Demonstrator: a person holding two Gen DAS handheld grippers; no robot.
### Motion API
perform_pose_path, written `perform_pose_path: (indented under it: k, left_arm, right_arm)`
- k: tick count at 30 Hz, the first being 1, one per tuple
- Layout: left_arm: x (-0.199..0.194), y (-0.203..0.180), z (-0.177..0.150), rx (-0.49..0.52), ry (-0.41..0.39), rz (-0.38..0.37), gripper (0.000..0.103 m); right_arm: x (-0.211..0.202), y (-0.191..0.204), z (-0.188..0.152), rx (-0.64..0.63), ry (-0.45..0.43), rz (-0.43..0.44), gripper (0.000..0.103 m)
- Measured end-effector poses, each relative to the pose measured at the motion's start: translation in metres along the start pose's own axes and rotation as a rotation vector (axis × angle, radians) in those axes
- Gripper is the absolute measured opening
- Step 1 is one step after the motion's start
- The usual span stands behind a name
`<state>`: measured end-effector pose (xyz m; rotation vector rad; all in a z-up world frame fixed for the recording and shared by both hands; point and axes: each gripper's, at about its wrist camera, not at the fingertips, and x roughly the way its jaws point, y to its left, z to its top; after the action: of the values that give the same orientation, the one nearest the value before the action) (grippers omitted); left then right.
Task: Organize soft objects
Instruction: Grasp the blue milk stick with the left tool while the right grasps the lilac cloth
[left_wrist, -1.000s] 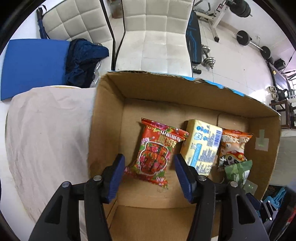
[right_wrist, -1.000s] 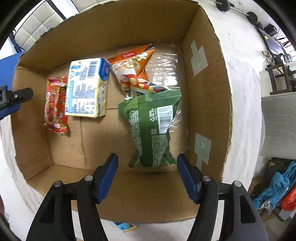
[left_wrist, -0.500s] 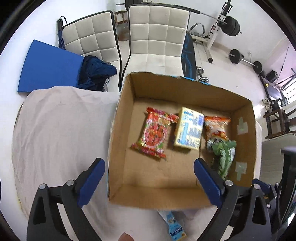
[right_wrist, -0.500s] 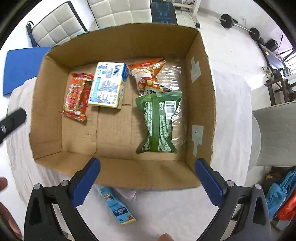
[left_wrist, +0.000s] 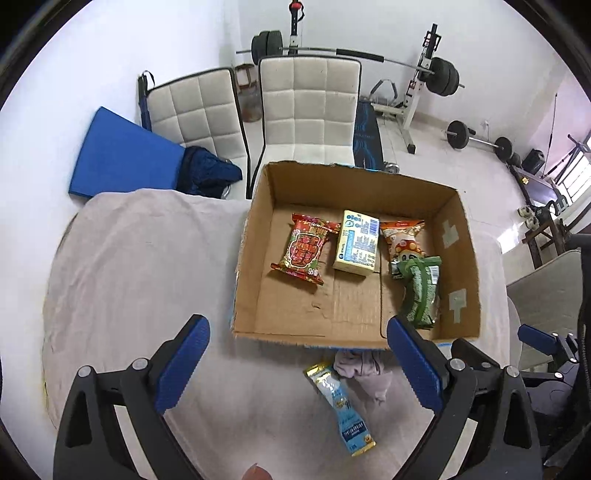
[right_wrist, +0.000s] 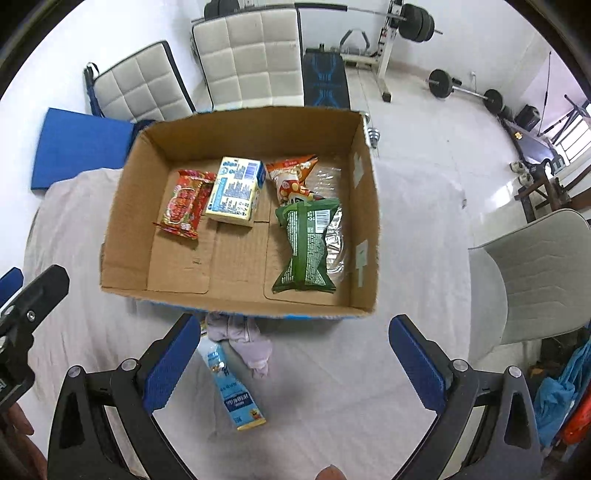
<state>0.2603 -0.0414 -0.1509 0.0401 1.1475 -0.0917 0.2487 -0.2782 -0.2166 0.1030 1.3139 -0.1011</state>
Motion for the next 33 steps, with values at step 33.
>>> perform_pose_path:
  k: [33]
  left_arm:
    - [0.105, 0.014, -0.106, -0.047, 0.317, 0.177, 0.098]
  right_arm:
    - [0.152, 0.016, -0.062, 0.021, 0.256, 0.224, 0.095]
